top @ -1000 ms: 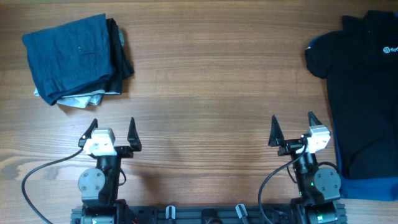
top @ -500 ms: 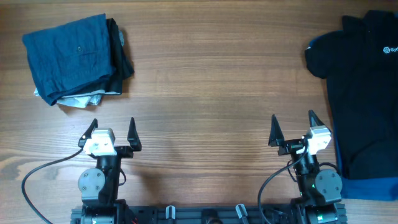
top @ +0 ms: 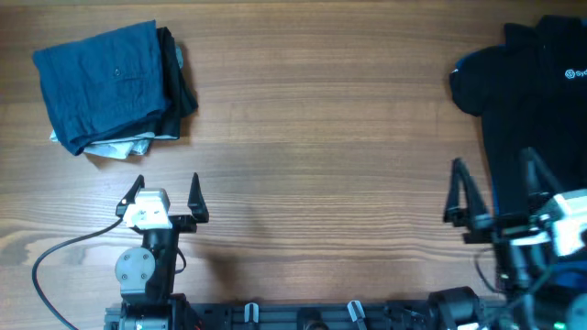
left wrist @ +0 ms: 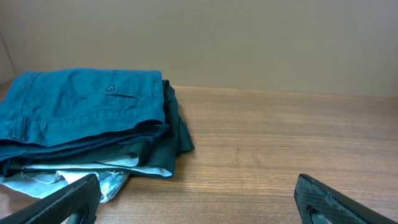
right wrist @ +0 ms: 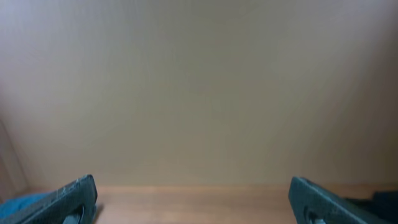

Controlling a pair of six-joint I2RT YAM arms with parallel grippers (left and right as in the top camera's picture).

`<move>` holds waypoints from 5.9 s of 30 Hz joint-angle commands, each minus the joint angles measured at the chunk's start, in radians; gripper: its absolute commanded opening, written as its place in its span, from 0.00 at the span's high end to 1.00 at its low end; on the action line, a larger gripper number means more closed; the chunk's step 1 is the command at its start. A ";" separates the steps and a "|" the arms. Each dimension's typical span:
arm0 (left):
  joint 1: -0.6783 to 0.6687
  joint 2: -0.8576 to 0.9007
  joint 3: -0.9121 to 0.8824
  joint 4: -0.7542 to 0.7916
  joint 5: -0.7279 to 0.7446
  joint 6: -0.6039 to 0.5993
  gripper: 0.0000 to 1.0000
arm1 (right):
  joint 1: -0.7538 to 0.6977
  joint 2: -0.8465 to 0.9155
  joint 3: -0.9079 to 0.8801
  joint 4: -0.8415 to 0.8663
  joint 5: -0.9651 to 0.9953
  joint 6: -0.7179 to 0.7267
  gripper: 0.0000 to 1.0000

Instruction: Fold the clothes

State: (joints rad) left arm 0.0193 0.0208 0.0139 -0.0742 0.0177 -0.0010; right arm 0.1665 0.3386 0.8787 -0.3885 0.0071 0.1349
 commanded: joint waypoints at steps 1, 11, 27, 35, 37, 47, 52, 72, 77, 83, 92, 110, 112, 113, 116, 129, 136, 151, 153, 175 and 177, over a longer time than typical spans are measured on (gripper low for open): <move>-0.005 0.000 -0.008 0.000 0.008 0.016 0.00 | -0.005 0.204 0.200 -0.082 -0.008 -0.058 0.00; -0.005 0.000 -0.008 0.000 0.008 0.016 0.00 | -0.073 1.004 0.937 -0.576 0.056 -0.201 0.00; -0.005 0.000 -0.008 0.000 0.008 0.016 0.00 | -0.302 1.749 1.041 -0.618 -0.005 -0.079 0.00; -0.005 0.000 -0.008 0.000 0.008 0.016 0.00 | -0.325 1.897 1.040 -0.440 0.048 0.155 0.16; -0.005 0.000 -0.008 0.000 0.008 0.016 0.00 | -0.325 1.909 1.039 -0.430 0.048 0.158 0.31; -0.005 0.000 -0.008 0.000 0.008 0.016 0.00 | -0.325 2.061 1.037 -0.393 0.105 0.235 0.34; -0.005 0.000 -0.008 0.000 0.008 0.016 0.00 | -0.325 2.100 1.037 -0.385 0.101 0.261 0.81; -0.005 0.000 -0.008 0.000 0.008 0.016 0.00 | -0.239 1.904 1.045 -0.423 -0.262 0.198 0.96; -0.005 0.000 -0.008 0.000 0.008 0.016 0.00 | -0.100 1.904 1.044 -0.416 -0.270 0.209 0.95; -0.005 0.000 -0.008 0.000 0.008 0.016 0.00 | 0.121 1.920 1.043 -0.412 -0.169 0.240 0.91; -0.005 0.000 -0.008 0.000 0.008 0.016 0.00 | 0.312 1.960 1.043 -0.386 -0.156 0.239 0.94; -0.005 0.000 -0.008 0.000 0.008 0.016 0.00 | 0.318 1.962 1.043 -0.409 -0.157 0.238 0.94; -0.005 0.000 -0.008 0.000 0.008 0.016 0.00 | 0.318 1.962 1.043 -0.412 -0.157 0.238 0.94; -0.005 0.000 -0.008 0.000 0.008 0.016 0.00 | 0.318 1.962 1.043 -0.414 -0.157 0.238 0.95; -0.005 0.000 -0.008 0.000 0.008 0.016 0.00 | 0.318 1.962 1.043 -0.420 -0.157 0.232 0.94; -0.005 0.000 -0.008 0.000 0.008 0.016 0.00 | 0.386 1.962 1.043 -0.410 -0.219 0.247 0.91; -0.006 0.000 -0.008 0.063 0.282 -0.008 0.00 | 0.499 1.962 1.043 -0.381 -0.218 0.261 0.88; -0.006 0.043 0.070 0.022 0.416 -0.123 0.00 | 0.522 1.906 1.054 -0.348 -0.181 0.260 0.36; -0.006 0.101 0.127 0.000 0.416 -0.123 0.00 | 0.493 1.864 1.055 -0.351 -0.181 0.260 0.31; -0.237 1.559 0.763 0.172 0.486 -0.112 0.00 | -0.326 1.685 1.046 -0.658 -0.019 0.051 0.23; -0.238 1.568 0.763 0.171 0.435 -0.111 0.00 | -0.404 1.695 1.043 -0.625 -0.056 0.047 0.23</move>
State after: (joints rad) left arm -0.2146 1.5803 0.7635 0.0879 0.4965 -0.1143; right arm -0.1585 2.0258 1.9221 -1.0405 -0.0040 0.2058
